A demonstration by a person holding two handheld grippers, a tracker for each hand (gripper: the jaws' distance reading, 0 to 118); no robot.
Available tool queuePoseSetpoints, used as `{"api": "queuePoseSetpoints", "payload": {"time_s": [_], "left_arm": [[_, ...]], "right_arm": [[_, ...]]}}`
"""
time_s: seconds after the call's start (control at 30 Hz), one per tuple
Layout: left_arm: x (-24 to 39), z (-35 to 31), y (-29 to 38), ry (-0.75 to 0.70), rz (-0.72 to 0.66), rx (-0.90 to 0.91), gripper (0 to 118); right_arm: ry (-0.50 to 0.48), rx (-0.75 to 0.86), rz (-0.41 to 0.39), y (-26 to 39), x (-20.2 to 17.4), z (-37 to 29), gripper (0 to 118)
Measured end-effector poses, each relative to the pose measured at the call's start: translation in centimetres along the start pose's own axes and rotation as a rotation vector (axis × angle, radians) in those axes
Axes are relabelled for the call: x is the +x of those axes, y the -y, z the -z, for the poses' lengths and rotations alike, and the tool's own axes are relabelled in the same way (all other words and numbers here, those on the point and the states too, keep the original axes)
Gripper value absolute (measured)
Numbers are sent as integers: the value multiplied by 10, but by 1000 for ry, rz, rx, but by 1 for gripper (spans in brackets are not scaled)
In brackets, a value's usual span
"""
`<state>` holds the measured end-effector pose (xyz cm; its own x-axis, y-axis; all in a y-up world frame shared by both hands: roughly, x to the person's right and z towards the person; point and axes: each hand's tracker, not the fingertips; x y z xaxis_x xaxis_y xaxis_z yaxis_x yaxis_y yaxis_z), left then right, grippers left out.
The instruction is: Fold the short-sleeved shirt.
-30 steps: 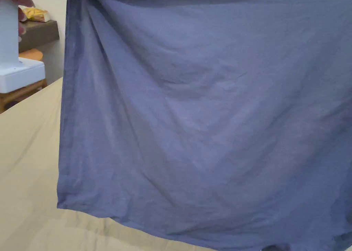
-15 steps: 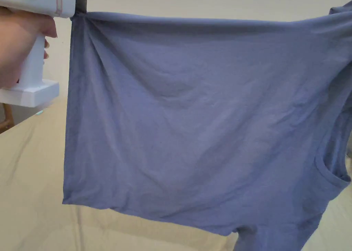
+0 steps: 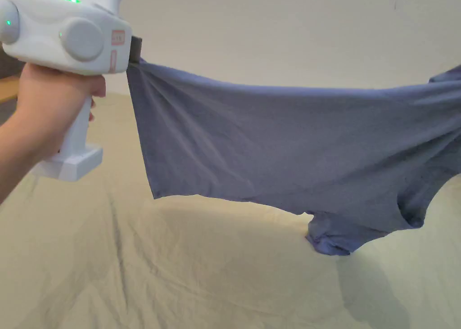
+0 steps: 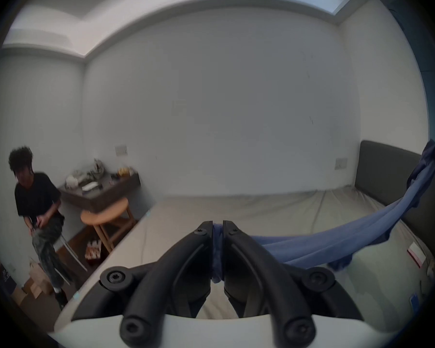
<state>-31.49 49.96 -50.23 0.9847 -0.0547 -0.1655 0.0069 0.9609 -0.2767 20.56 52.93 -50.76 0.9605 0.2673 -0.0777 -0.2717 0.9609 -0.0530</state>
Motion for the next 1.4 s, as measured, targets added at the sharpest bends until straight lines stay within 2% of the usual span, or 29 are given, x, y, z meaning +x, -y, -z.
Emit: {"api": "queuePoseSetpoints", "payload": {"time_s": [0.13, 0.33, 0.5, 0.53, 0.6, 0.73, 0.9, 1.03, 1.2, 1.3, 1.4], "left_arm": [[9, 6, 105, 0, 73, -151, 5], [7, -11, 267, -10, 54, -407, 5], [-3, -47, 357, -10, 49, -585, 5], [-4, -56, 368, -7, 54, -608, 5], [-9, -72, 388, -2, 84, -655, 5], [-12, -99, 406, 6, 141, -683, 5], [-17, -130, 411, 22, 183, -713, 5], [-22, -157, 418, 24, 235, -735, 5], [-26, -202, 428, 34, 217, -812, 5], [-26, -226, 438, 55, 237, -867, 5], [-26, -235, 446, 76, 199, -889, 5]], "right_arm": [[-76, -151, 52, 87, -29, -26, 2], [-129, -398, 136, 219, -64, -87, 2], [-158, -603, 170, 299, -83, -141, 2], [-160, -633, 174, 316, -77, -145, 2], [-173, -715, 194, 341, -79, -163, 2], [-168, -826, 175, 368, -76, -186, 2], [-152, -876, 234, 370, -61, -214, 2], [-168, -931, 252, 367, -55, -242, 2], [-148, -1042, 308, 367, -54, -289, 2], [-140, -1091, 309, 374, -53, -309, 2], [-130, -1101, 307, 382, -56, -316, 5]]}}
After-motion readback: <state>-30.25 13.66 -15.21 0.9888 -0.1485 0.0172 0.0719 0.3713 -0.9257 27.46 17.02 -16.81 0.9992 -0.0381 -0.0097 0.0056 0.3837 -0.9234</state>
